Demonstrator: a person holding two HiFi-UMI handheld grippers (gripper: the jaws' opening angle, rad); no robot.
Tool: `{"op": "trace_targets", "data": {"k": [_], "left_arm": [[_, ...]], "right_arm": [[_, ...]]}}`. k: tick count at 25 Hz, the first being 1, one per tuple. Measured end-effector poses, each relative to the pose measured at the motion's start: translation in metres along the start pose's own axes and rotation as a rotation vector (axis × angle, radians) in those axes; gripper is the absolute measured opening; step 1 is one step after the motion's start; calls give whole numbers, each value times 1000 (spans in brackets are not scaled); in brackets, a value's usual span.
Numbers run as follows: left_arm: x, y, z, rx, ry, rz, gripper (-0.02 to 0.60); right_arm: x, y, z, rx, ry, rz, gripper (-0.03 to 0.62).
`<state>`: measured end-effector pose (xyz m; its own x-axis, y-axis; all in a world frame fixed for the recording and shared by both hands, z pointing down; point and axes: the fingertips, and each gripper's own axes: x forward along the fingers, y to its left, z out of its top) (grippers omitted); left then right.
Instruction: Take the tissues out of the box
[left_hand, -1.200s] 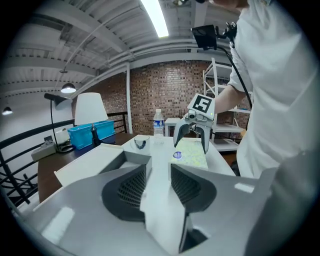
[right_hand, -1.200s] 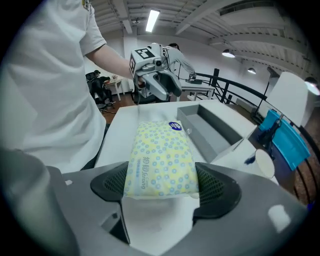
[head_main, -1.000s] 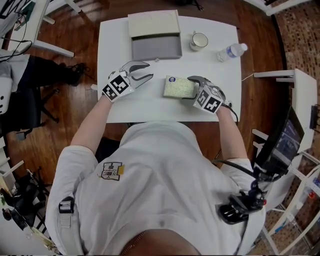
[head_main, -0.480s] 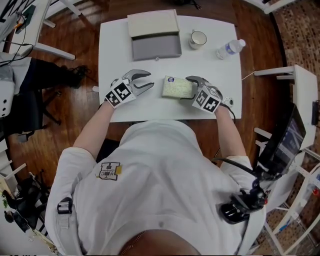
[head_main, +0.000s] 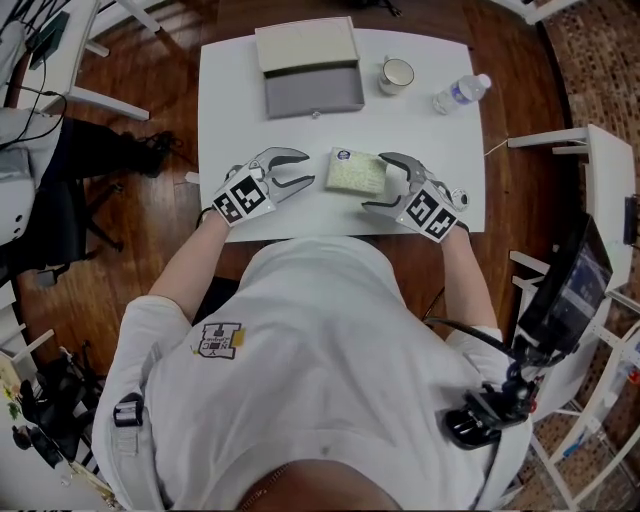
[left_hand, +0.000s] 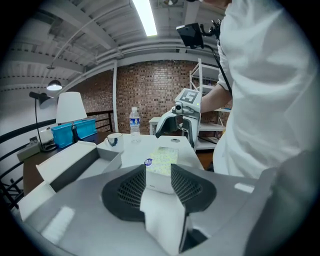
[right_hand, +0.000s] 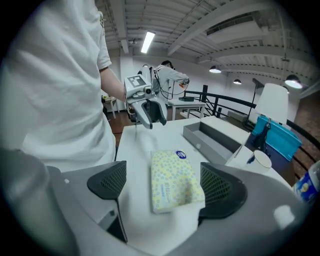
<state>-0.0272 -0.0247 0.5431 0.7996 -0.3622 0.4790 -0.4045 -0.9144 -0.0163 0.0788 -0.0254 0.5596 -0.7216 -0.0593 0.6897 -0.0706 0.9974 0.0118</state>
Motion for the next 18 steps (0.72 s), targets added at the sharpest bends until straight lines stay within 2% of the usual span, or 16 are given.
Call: {"op": "trace_targets", "data": {"k": [5,10,18], "left_arm": [[-7,-32,-2,1,-19,-46,130],[-16,-68,-24,-14,-6,-98,130],[-9,-91,-56,-30,61,-161,130]], "right_arm": [[-4,47,23,32,-82,-12,436],[23,101,9,106,-81,9,390],[57,123,-13,214,-58,35,316]]}}
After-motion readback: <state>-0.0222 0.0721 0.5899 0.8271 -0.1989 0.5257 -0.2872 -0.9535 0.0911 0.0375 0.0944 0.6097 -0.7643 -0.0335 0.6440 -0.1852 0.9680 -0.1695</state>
